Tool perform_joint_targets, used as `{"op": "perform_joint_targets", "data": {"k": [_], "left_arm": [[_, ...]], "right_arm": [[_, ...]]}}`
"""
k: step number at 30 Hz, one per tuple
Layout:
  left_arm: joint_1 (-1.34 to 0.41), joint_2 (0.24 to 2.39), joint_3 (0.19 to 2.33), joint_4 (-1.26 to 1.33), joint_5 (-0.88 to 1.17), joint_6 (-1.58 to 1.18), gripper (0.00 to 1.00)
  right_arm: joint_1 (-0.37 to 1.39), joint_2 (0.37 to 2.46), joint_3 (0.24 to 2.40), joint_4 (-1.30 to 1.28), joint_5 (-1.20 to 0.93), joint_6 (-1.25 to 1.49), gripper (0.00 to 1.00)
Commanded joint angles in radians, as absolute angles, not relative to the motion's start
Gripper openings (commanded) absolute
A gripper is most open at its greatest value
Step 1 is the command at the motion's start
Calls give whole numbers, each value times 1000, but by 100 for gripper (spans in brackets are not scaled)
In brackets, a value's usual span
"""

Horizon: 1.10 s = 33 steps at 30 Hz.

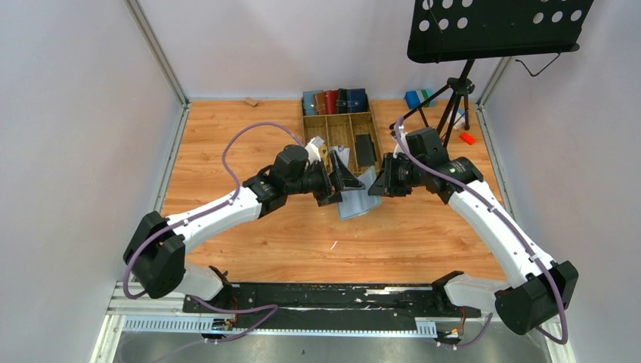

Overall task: Take the credit cards out of the card holder
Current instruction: Remove the credit card from the card holder.

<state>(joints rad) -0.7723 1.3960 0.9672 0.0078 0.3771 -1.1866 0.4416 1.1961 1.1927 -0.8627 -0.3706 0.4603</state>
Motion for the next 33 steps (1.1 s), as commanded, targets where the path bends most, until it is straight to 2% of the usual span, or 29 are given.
{"op": "perform_joint_targets", "data": {"k": [1,5,7,9,12,17,20,25,33], "left_arm": [[-784,1403,991,84,391,-1185,99],[-796,1413,1088,-187,299,-1059,95],[-798,1428,1121,-335,247,-1018,92],[-798,1433,1111,-358,244,-1016,91],[-798,1428,1049,-298,276,-1043,92],[-789,1335,911,-160,266,-1107,95],[-768,1200,779,18,214,-1201,100],[-710,1086,583,257,238,-1342,100],[-709,1137,575,416,319,-1381,100]], "right_arm": [[456,1234,1236,-923,-229,450,0],[456,1281,1213,-950,-174,468,0],[448,1284,1169,-900,-232,479,0],[429,1287,1122,-842,-331,485,0],[390,1291,1078,-770,-473,496,0],[338,1254,1056,-682,-580,534,0],[278,1226,1017,-578,-746,623,0],[238,1184,931,-350,-910,802,0],[237,1164,903,-228,-996,901,0]]}}
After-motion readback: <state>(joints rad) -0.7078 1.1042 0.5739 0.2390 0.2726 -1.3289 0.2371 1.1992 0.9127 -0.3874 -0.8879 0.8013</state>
